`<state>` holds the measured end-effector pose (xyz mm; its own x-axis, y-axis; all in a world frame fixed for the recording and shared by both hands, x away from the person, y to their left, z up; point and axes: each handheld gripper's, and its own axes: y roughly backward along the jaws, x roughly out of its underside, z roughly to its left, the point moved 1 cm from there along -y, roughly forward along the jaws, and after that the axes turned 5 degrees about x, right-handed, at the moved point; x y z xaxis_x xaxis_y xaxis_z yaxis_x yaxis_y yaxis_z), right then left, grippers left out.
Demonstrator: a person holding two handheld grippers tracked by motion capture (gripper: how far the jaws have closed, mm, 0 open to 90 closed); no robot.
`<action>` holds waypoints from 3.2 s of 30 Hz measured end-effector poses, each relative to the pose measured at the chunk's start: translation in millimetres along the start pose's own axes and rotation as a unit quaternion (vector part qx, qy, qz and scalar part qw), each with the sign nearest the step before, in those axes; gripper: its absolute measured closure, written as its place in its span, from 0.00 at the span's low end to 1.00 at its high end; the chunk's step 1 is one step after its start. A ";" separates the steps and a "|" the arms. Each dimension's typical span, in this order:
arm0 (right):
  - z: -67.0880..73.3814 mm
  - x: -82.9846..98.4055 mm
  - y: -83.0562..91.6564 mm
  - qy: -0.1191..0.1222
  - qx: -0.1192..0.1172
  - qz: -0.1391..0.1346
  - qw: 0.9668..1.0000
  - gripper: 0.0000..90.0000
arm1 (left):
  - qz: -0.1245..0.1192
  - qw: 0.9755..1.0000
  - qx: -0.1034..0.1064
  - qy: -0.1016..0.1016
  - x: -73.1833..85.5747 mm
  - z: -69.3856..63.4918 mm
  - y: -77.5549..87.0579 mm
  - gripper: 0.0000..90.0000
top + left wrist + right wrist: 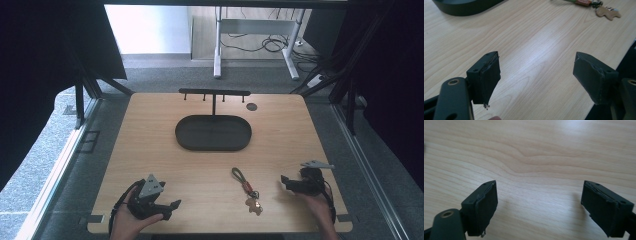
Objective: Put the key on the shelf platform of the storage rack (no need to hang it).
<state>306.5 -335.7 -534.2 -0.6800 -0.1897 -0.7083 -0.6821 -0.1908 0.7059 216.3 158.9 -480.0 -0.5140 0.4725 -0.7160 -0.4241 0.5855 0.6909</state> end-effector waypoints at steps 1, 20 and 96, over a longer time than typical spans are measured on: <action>-2.8 0.0 5.2 0.003 0.001 -0.009 1.000 0.19 | 0.003 1.000 0.000 0.000 0.4 0.1 -0.7 0.25; 6.6 0.4 21.7 0.041 -0.026 -0.006 0.999 0.30 | 0.009 1.000 0.013 -0.012 1.2 -6.6 -1.3 0.25; 130.9 -62.3 10.8 0.225 -0.114 0.124 0.960 0.44 | 0.007 1.000 0.022 -0.017 -2.5 -7.9 1.5 0.24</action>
<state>306.3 -199.8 -482.4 -0.5945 -0.6434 -0.4824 -0.4025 -0.2812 0.8712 211.1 153.3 -476.4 -0.4942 0.5027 -0.7092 -0.3825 0.6069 0.6967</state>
